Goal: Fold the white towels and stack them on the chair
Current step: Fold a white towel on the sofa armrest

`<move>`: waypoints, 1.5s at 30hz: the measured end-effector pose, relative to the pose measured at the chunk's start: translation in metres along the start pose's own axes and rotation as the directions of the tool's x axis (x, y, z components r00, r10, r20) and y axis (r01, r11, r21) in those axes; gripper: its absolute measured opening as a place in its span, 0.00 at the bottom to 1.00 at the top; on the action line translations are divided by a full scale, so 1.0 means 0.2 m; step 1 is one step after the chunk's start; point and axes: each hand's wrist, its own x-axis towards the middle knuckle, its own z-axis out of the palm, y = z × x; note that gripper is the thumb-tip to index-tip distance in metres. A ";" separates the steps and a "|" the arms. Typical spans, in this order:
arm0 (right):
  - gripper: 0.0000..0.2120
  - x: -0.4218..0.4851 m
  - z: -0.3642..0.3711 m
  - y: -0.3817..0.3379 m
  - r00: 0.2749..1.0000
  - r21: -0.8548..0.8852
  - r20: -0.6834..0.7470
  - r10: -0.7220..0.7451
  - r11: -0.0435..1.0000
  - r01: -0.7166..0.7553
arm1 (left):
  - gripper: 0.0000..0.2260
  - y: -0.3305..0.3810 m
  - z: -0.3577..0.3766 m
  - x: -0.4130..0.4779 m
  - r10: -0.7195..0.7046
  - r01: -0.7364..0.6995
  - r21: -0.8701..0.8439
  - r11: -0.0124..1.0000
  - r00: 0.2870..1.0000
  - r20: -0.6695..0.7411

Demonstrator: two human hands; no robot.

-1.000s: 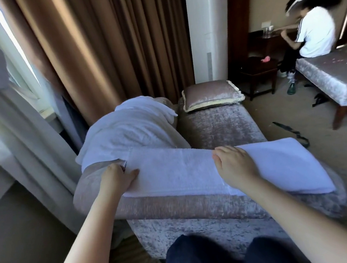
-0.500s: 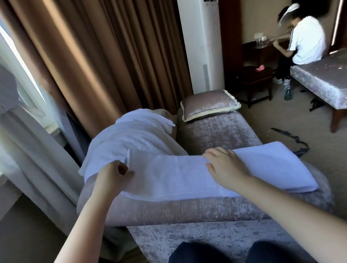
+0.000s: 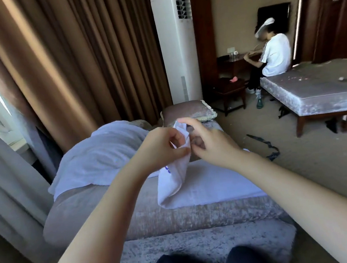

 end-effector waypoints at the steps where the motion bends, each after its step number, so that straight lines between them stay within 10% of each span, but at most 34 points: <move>1: 0.31 -0.02 -0.02 0.02 1.000 0.001 -0.016 0.001 1.000 -0.001 | 0.09 0.01 0.03 0.01 0.020 -0.020 0.006 1.000 1.000 0.000; 12: 0.24 -0.07 -0.12 0.20 0.999 -0.031 -0.054 -0.010 0.999 0.008 | 0.08 0.11 0.18 0.09 0.107 -0.106 -0.031 0.994 0.994 0.008; 17: 0.16 -0.13 -0.26 0.32 0.980 -0.047 -0.177 0.096 0.993 -0.106 | 0.14 0.01 0.19 0.14 -0.108 0.115 -0.429 0.896 0.993 0.039; 23: 0.23 -0.38 -0.35 0.53 0.951 -0.109 -0.101 0.294 0.946 -0.304 | 0.08 -0.24 0.51 0.12 -0.007 0.006 0.036 0.999 0.999 0.037; 30: 0.23 -0.54 -0.25 0.74 0.830 0.070 0.014 0.557 0.828 -0.557 | 0.38 -0.27 0.78 0.04 -0.025 -0.013 0.250 0.968 0.988 0.149; 35: 0.07 -0.44 -0.16 0.71 0.751 0.129 -0.107 0.651 0.758 -0.639 | 0.35 -0.29 0.83 0.02 -0.057 0.009 0.338 0.941 0.989 0.133; 45: 0.17 -0.45 0.04 0.70 0.662 -0.092 -0.185 0.727 0.658 -0.748 | 0.28 -0.25 0.86 -0.03 -0.092 0.055 0.411 0.910 0.993 0.071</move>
